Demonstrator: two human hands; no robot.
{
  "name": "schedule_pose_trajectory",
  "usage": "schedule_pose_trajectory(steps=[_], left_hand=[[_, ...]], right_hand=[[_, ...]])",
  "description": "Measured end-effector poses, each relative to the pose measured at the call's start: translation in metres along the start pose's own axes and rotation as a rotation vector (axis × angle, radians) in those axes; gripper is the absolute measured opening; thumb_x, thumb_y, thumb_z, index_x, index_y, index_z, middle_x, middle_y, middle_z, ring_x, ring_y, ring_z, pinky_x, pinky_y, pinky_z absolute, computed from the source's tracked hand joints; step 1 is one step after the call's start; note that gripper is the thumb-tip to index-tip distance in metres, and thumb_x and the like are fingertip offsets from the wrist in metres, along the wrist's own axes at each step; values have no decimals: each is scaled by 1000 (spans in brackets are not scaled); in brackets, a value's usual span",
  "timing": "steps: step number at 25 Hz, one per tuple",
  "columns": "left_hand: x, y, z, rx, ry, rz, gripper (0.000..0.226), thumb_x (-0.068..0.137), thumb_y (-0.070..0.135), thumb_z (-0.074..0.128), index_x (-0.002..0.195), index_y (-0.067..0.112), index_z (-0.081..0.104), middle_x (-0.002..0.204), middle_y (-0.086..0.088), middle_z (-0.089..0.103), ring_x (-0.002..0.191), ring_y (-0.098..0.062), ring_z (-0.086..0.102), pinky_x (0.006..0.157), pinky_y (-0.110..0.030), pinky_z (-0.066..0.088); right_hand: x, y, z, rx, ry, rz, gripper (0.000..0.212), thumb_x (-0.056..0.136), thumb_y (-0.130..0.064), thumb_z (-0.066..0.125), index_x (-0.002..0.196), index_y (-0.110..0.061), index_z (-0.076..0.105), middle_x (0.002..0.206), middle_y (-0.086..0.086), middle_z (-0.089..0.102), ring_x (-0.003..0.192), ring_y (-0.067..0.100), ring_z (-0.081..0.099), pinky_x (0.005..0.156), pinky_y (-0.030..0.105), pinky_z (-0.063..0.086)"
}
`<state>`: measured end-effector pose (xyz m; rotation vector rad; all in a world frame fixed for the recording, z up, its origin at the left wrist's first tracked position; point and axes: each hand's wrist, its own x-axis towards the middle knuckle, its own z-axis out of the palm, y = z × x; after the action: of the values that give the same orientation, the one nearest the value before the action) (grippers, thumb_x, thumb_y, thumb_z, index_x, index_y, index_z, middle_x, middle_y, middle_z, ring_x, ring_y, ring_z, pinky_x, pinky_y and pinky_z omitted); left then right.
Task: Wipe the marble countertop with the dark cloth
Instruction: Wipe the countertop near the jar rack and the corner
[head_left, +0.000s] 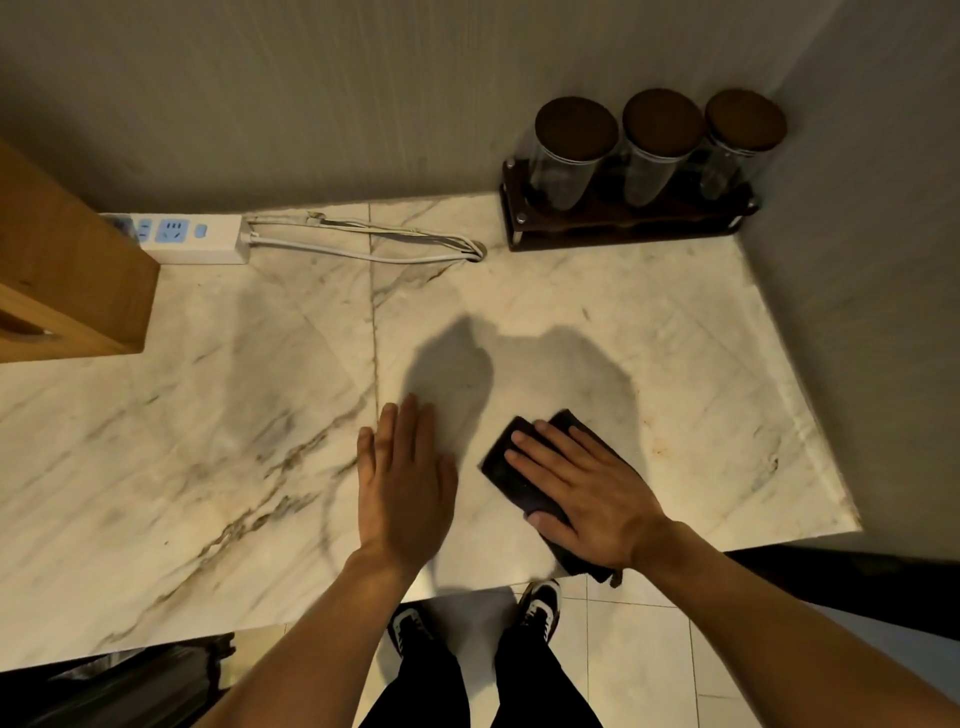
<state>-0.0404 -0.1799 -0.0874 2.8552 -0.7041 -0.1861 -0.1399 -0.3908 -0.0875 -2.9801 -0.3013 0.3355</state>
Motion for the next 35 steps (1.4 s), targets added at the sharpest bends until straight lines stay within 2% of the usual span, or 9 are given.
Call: schedule_pose_trajectory(steps=[5,10,15,19,24,28,35], left_hand=[[4,11,7,-4,-30,-60,62,94,41,27,144,7,39,152,-13,38,142,-35,30,116,-54,19],[2,8,11,4,35,1,58,94,38,39,142,5,42,150,-18,39,141,-37,29,115,-56,18],[4,10,9,22,-36,-53,62,92,44,34,144,9,38,152,-16,37,143,-36,25,116,-56,16],[6,12,7,35,-59,-69,63,91,45,35,143,9,39,151,-15,38,142,-36,28,115,-56,18],[8,13,6,64,-67,-74,64,91,44,36,143,9,40,152,-14,38,141,-36,30,115,-55,18],[8,13,7,73,-62,-78,63,90,44,36,143,10,41,152,-12,39,141,-33,31,114,-54,20],[8,9,13,69,-48,-66,63,92,46,34,146,13,36,154,-9,35,143,-31,25,117,-52,15]], right_hand=[[23,22,-9,6,-31,-26,67,94,-55,32,152,-27,12,160,-6,9,148,19,4,119,43,11],[45,34,-17,6,-19,0,67,94,-55,29,153,-27,12,161,-6,7,148,18,2,120,41,7],[70,46,-22,-22,-2,24,67,95,-56,26,152,-26,11,161,-5,6,148,20,3,120,41,7],[93,57,-25,-25,24,83,67,94,-57,23,152,-27,8,161,-5,5,148,19,2,119,41,6],[122,66,-32,31,87,218,66,94,-57,19,152,-27,9,162,-5,7,148,17,2,120,40,3],[145,70,-34,92,136,394,66,93,-56,17,152,-28,6,162,-5,5,148,18,1,119,39,1],[165,74,-36,138,193,643,66,95,-55,15,152,-24,7,162,-1,7,148,23,2,119,43,2]])
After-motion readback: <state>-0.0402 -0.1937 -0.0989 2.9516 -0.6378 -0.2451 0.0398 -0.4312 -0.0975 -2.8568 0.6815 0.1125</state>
